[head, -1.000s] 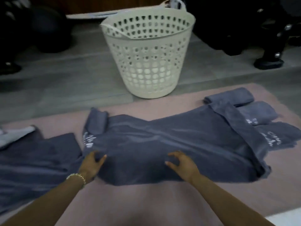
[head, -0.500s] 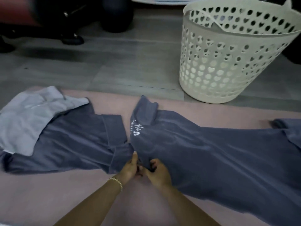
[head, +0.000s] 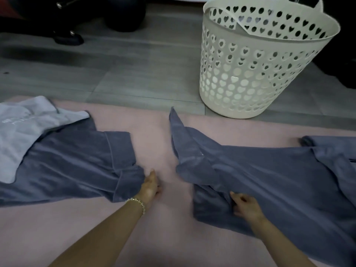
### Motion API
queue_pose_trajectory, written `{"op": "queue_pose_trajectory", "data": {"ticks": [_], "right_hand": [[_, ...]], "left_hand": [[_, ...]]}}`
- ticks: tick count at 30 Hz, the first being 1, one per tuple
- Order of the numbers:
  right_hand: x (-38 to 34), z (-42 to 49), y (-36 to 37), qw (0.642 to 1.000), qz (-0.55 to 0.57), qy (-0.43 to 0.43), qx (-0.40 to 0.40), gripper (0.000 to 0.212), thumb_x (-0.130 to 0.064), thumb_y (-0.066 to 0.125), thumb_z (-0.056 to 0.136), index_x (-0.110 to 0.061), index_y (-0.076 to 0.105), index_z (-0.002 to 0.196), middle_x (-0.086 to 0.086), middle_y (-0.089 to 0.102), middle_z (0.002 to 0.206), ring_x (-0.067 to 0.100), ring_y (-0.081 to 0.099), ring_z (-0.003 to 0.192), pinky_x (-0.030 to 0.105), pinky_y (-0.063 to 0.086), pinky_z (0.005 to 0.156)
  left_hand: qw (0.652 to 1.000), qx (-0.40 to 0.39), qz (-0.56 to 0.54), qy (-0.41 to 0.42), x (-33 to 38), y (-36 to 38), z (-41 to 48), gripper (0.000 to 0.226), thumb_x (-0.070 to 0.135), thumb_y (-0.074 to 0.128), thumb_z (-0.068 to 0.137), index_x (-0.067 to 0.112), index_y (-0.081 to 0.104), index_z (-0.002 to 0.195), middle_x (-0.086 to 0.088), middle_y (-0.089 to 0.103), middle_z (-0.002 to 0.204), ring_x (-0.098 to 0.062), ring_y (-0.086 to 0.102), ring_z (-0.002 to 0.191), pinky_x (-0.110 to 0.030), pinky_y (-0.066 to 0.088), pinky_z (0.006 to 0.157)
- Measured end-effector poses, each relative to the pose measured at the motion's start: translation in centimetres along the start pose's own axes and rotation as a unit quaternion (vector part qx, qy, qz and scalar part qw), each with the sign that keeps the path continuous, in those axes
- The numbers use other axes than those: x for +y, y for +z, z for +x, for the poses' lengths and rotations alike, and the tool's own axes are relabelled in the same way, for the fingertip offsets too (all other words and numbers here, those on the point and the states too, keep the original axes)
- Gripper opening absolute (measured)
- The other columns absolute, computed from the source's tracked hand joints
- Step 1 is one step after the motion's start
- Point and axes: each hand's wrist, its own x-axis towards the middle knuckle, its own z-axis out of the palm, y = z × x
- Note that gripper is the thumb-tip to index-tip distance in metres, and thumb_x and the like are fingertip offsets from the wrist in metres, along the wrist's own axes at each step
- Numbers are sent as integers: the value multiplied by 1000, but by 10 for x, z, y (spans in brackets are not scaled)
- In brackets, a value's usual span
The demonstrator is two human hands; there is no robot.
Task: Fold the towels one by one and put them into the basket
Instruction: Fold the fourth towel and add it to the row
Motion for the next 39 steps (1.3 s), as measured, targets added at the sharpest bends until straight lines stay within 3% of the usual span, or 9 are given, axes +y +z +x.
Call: {"op": "queue_pose_trajectory", "data": {"ticks": [3, 6, 12, 18, 24, 27, 32, 35, 39], "right_hand": [[-4, 1, 10, 985, -75, -142, 65, 11, -18, 66, 87, -10, 60, 85, 3, 60, 86, 18, 57, 85, 31, 46, 84], [-19, 8, 46, 960, -163, -227, 19, 29, -33, 72, 81, -20, 64, 105, -7, 53, 105, 10, 50, 100, 25, 40, 92], [-30, 21, 84, 946, -261, -193, 17, 18, -28, 73, 81, -15, 69, 92, -6, 57, 94, 13, 57, 88, 29, 47, 88], [-47, -17, 96, 953, -12, -237, -190, 10, -11, 73, 80, -18, 71, 74, -6, 69, 68, 1, 62, 64, 14, 48, 65], [-58, -58, 127, 925, 21, -76, -371, 14, -13, 57, 93, -17, 66, 83, -8, 68, 74, 3, 63, 66, 17, 53, 65], [-66, -58, 135, 939, 53, -24, -339, 13, -17, 51, 96, -18, 62, 88, -1, 65, 83, 8, 61, 65, 18, 51, 61], [-73, -56, 122, 960, 91, -6, -263, 22, -28, 48, 98, -11, 62, 97, 4, 65, 92, 17, 61, 79, 22, 51, 69], [-71, -51, 103, 960, 135, 5, -246, 37, -40, 43, 97, -10, 62, 107, 7, 68, 105, 22, 66, 91, 29, 54, 75], [-62, -39, 67, 941, 252, 60, -217, 58, -58, 34, 93, -10, 61, 110, 5, 69, 96, 20, 67, 84, 31, 52, 75]], "left_hand": [[998, -33, 45, 12, 0, 8, -2, 56, 51, 23, 99, 8, 47, 126, -8, 55, 110, -24, 55, 94, -28, 45, 69], [993, -78, 87, 15, 7, 19, -10, 38, 44, 23, 101, 19, 52, 101, -3, 54, 97, -18, 53, 85, -21, 42, 66], [974, -110, 191, 59, 7, 28, -2, 56, 49, 28, 98, 14, 39, 140, -4, 43, 145, -21, 39, 134, -38, 26, 116], [988, -92, 122, 34, 17, 22, 1, 102, 91, 53, 52, 14, 53, 119, 1, 62, 119, -17, 59, 108, -36, 44, 102], [991, 12, -23, 134, 41, -29, -18, 44, 39, 75, 76, 5, 68, 103, -12, 72, 100, -25, 68, 93, -40, 54, 90], [979, 73, -17, 190, 59, -74, -35, 17, 20, 65, 88, 9, 65, 101, -12, 69, 104, -19, 64, 85, -27, 56, 75], [950, 146, 47, 271, 92, -109, -53, 30, 23, 52, 96, 5, 62, 119, -2, 61, 113, -14, 54, 105, -23, 40, 89], [945, 48, 108, 306, 95, -70, -69, 26, 29, 48, 98, 11, 67, 101, -1, 67, 104, -14, 62, 97, -23, 45, 88], [893, -219, 248, 304, 59, 23, -100, 30, 32, 41, 100, 13, 64, 97, 1, 67, 98, -7, 61, 94, -24, 44, 93]]}}
